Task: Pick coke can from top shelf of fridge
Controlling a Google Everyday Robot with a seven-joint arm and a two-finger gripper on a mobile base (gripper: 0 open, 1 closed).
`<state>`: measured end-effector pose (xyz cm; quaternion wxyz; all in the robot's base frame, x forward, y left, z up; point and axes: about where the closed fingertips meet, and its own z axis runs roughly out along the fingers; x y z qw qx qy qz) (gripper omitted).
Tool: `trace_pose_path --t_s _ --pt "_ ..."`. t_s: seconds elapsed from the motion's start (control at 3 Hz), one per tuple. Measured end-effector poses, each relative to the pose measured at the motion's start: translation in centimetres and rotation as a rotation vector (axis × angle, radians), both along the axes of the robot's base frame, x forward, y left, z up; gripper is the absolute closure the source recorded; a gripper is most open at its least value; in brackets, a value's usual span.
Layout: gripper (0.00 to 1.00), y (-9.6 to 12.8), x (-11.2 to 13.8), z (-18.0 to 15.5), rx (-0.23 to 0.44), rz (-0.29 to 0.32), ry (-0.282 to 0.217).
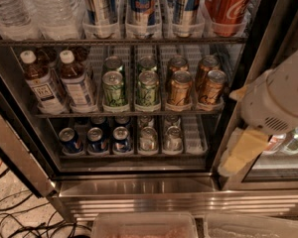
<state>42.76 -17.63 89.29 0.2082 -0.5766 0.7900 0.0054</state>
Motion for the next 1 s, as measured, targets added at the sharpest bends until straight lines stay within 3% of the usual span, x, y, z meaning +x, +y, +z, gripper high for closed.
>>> trace_pose_path --t_s 0.33,0.67,1.0 --pt "0.00 2.6 -0.6 -3.7 0.140 -0.040 -0.011" --pt "0.00 5.1 -0.8 -5.6 0.300 -0.097 -0.058" --pt "0.00 7.4 1.0 -4.9 0.449 -0.136 -0.161"
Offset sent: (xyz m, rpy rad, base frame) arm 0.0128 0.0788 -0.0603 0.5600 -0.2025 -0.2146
